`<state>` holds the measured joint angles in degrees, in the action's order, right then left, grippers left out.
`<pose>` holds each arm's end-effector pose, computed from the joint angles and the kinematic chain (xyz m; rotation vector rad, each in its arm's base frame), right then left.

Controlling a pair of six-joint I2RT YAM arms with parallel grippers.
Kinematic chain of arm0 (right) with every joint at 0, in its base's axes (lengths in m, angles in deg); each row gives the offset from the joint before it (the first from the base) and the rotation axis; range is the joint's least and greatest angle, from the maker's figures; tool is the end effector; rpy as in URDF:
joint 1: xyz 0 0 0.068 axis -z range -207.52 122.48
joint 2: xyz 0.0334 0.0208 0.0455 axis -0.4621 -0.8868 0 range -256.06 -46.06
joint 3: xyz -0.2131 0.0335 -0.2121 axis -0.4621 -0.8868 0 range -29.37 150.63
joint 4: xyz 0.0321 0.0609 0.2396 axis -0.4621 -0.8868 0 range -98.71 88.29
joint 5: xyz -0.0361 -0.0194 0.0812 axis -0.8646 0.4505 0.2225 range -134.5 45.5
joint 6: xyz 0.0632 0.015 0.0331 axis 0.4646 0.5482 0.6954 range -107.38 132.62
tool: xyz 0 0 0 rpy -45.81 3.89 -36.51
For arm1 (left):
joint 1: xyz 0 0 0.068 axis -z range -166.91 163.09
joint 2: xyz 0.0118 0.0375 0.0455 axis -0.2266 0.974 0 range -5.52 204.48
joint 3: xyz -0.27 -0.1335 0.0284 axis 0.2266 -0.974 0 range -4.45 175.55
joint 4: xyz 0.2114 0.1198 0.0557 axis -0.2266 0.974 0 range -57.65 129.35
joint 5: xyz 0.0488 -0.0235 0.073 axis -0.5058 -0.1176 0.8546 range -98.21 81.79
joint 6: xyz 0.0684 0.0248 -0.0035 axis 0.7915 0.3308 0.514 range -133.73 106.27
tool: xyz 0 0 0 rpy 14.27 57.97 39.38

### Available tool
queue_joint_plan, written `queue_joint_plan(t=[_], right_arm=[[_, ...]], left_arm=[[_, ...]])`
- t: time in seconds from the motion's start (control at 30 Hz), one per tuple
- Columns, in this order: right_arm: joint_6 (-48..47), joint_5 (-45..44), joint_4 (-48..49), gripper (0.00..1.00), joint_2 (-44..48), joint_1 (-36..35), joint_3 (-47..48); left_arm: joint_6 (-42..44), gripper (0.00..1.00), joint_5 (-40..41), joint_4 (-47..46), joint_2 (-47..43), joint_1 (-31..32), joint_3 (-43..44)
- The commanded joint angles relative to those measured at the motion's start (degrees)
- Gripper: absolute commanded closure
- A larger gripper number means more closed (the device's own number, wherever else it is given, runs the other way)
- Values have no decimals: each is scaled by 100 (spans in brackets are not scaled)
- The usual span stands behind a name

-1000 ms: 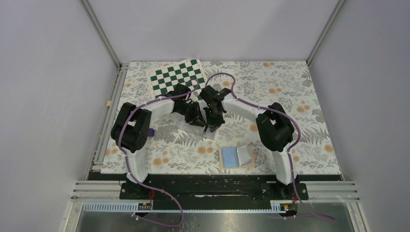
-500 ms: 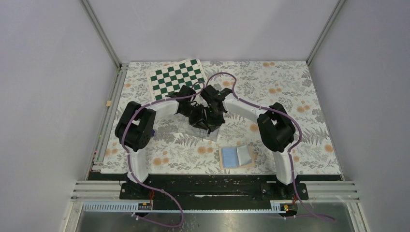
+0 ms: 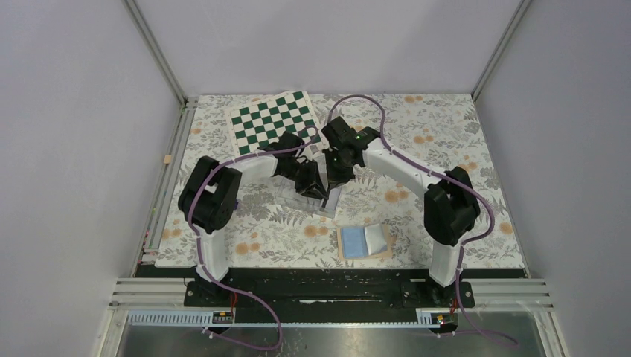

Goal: Put the credit cards into the card holder
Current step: Pick up the credit card from the storage box.

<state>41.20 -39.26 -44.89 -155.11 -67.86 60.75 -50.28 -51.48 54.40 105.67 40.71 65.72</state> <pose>0.3150 0.2748 0.2547 -0.3126 2.7318 0.4900 0.3302 -0.2197 0.1759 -0.0473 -2.8397 1.3099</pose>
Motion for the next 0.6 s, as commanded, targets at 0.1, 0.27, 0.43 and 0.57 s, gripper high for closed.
queue_joint_plan(t=[0.1,0.27,0.43,0.57], right_arm=[[53,-69,-48,88,602,212,-162],[-101,-157,-40,64,1001,295,-382],[-306,-197,28,36,1559,341,-678],[-381,-149,226,16,2205,367,-951]], left_arm=[[-32,85,-64,-104,41,150,235],[119,97,303,234,32,235,327],[249,100,1207,653,-604,235,393],[399,100,1862,1009,-1314,233,511]])
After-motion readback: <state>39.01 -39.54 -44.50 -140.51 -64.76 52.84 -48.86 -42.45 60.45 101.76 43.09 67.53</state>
